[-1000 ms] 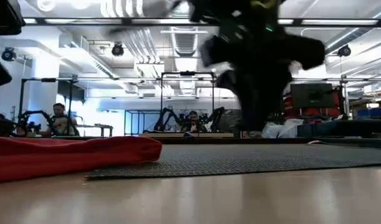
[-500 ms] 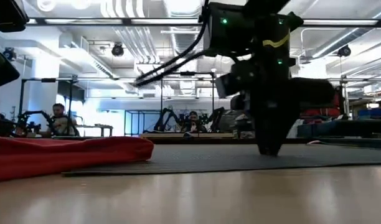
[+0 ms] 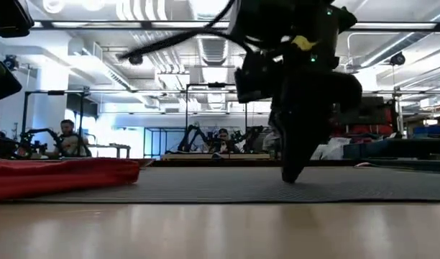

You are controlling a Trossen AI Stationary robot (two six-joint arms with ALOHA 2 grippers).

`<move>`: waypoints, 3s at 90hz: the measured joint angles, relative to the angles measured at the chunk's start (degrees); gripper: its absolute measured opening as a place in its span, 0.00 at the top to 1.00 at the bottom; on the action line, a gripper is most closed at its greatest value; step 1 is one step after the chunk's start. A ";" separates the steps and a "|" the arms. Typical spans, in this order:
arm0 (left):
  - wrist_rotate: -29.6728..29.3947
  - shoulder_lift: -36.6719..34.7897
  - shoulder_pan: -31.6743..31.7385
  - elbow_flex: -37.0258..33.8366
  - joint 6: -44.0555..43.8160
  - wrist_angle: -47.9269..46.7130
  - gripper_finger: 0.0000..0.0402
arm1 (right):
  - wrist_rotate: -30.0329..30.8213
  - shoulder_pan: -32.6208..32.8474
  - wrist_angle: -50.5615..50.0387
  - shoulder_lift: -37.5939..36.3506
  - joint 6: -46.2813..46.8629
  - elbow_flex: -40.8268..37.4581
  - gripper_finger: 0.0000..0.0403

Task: Set table place
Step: Adjust the gray table mat on the table, then put the red table napkin on the gray table mat

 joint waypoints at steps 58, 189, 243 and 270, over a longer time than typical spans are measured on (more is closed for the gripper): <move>10.04 -1.70 2.86 0.00 -1.99 -0.02 0.72 | 1.08 -1.12 -8.51 -2.96 -6.22 4.59 0.55; 9.87 7.30 9.92 -10.71 -15.03 5.06 0.97 | 13.10 9.04 13.07 -3.02 8.57 -8.70 0.45; 3.93 1.60 10.32 2.88 -4.65 -9.39 1.00 | 12.97 9.17 13.21 -3.23 8.76 -8.68 0.42; -4.11 1.55 14.98 5.05 -1.66 -7.51 1.00 | 12.94 9.17 13.21 -3.23 9.12 -8.68 0.41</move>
